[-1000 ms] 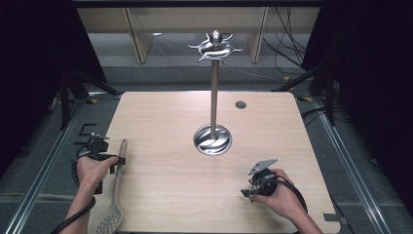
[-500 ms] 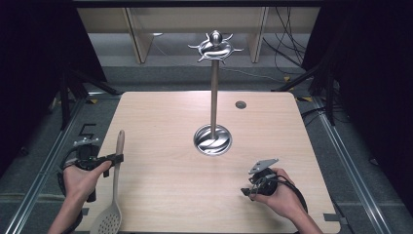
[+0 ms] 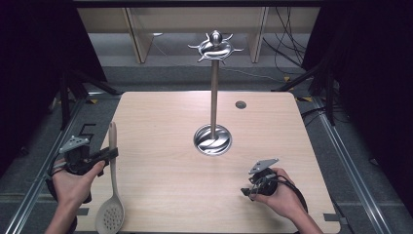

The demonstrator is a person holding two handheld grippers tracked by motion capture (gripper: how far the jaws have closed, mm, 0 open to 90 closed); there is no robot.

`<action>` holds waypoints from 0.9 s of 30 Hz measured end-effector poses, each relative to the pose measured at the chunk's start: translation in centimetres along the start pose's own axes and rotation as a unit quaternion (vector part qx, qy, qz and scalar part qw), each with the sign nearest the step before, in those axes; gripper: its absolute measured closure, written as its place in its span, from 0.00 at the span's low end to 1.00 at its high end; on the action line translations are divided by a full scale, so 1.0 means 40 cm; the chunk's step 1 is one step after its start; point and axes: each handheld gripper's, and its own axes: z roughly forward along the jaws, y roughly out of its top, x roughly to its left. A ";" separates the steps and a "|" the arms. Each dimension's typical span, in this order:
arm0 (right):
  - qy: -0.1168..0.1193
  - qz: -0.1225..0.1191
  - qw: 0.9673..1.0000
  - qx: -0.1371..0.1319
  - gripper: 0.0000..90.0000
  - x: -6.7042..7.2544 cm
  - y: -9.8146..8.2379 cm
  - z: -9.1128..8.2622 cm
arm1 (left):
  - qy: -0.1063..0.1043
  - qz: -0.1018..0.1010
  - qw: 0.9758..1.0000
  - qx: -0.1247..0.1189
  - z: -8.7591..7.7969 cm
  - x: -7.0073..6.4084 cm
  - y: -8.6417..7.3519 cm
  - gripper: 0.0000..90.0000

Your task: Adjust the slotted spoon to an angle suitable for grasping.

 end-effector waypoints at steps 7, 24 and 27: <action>0.000 -0.001 1.000 0.000 0.52 0.000 0.000 0.001 | -0.019 -0.001 0.999 -0.026 -0.011 -0.007 0.019 0.79; -0.013 0.005 0.999 -0.038 0.52 -0.010 -0.001 -0.009 | -0.031 0.032 0.997 -0.058 -0.027 -0.045 0.069 0.79; -0.012 0.008 0.999 -0.035 0.52 -0.013 -0.001 -0.014 | -0.034 0.038 0.996 -0.067 -0.030 -0.049 0.078 0.79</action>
